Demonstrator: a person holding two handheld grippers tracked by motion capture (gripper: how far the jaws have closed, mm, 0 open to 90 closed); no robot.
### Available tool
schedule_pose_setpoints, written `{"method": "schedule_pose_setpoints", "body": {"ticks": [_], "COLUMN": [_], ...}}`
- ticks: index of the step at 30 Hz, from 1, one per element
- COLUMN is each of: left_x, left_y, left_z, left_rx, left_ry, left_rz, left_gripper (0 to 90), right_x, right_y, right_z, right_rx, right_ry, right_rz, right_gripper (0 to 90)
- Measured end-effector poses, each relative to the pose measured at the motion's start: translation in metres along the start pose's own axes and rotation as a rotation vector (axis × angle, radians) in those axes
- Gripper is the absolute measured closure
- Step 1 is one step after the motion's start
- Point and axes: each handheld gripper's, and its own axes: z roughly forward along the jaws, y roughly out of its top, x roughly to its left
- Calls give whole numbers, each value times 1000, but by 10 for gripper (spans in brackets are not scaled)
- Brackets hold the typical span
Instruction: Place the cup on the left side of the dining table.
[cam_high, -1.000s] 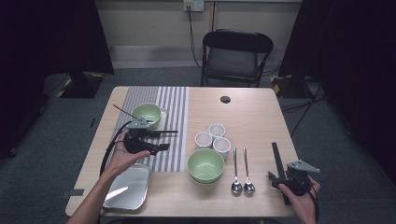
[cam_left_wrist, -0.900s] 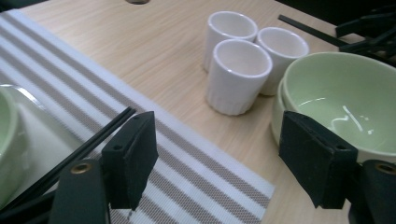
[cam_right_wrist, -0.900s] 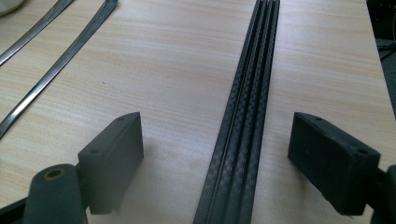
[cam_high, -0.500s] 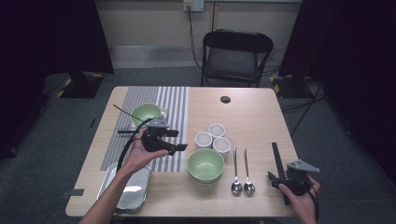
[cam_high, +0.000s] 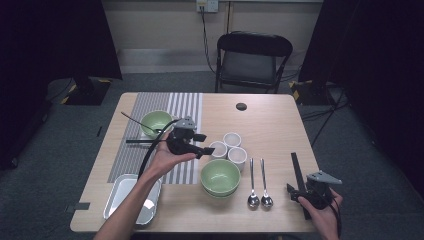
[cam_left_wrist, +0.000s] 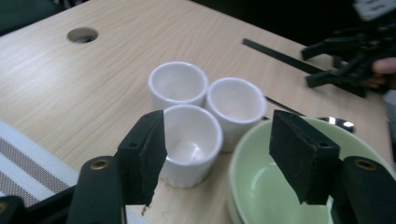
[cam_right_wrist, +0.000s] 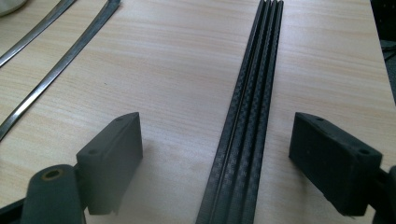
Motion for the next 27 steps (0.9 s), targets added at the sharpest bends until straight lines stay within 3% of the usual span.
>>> {"method": "schedule_pose_setpoints", "body": {"ticks": [5, 13, 16, 18, 21, 27], "left_x": [21, 29, 32, 35, 33, 34], "left_y": [-9, -17, -18, -20, -22, -22], "left_z": [24, 48, 51, 54, 59, 62], "left_rx": [48, 121, 112, 97, 129, 125], "left_ry": [24, 40, 47, 26, 21, 23], "left_rz": [-66, -75, -91, -112, -88, -106], "left_gripper": [376, 405, 456, 491, 548, 591], "right_x": [0, 0, 0, 0, 0, 0], "right_y": [0, 0, 0, 0, 0, 0], "right_z": [0, 0, 0, 0, 0, 0], "right_rx": [0, 0, 1, 1, 1, 1], "right_ry": [0, 3, 4, 4, 4, 4], "right_rz": [0, -1, 0, 0, 0, 0], "right_gripper": [166, 166, 165, 165, 165, 165]}}
